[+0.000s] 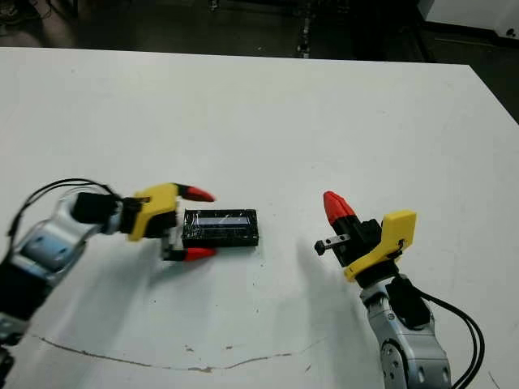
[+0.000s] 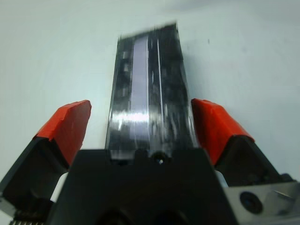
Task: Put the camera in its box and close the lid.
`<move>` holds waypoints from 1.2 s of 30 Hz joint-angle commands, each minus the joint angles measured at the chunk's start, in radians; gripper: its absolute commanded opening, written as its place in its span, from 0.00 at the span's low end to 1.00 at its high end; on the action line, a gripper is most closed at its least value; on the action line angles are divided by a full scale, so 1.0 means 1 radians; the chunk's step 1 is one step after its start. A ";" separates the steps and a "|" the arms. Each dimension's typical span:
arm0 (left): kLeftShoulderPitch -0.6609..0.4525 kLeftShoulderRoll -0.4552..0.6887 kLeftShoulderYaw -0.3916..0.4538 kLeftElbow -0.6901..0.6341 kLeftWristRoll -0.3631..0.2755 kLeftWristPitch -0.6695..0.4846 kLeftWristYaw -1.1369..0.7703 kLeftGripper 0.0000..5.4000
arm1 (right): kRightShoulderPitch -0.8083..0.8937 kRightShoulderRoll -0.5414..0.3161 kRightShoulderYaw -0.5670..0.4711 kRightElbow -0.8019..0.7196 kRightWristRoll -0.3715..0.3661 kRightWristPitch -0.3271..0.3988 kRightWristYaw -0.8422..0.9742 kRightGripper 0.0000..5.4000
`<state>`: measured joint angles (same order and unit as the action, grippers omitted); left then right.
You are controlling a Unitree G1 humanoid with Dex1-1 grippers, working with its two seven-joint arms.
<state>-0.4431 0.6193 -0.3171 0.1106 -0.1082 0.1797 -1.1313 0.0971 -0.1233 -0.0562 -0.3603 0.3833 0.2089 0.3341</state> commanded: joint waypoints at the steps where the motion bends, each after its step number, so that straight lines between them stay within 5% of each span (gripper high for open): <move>1: 0.099 0.093 0.024 0.012 0.013 0.045 -0.029 1.00 | 0.010 -0.010 -0.004 0.002 0.004 0.009 -0.001 0.00; 10: 0.169 0.167 0.131 0.014 -0.009 0.031 0.023 1.00 | 0.010 -0.008 0.001 0.002 0.009 0.016 0.000 0.00; 14: 0.197 0.152 0.240 -0.006 -0.019 0.056 0.167 1.00 | 0.007 -0.010 0.004 0.008 0.003 0.008 0.005 0.00; 18: 0.256 0.023 0.423 -0.204 -0.089 0.242 0.455 0.97 | 0.006 -0.009 0.005 0.009 0.010 0.010 0.007 0.00; 21: 0.279 -0.144 0.499 -0.331 -0.146 0.256 0.644 0.92 | 0.004 -0.009 0.007 0.009 0.010 0.011 0.005 0.00; 29: 0.308 -0.441 0.406 -0.491 -0.251 0.135 0.773 0.69 | -0.002 -0.008 0.009 0.006 0.015 0.018 -0.005 0.00; 36: 0.313 -0.524 0.257 -0.554 -0.282 0.281 0.841 0.50 | -0.008 -0.005 0.013 0.010 0.010 0.012 -0.009 0.00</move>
<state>-0.1494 0.1046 -0.0343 -0.4260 -0.3858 0.4065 -0.3169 0.0887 -0.1232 -0.0403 -0.3568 0.3938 0.2093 0.3323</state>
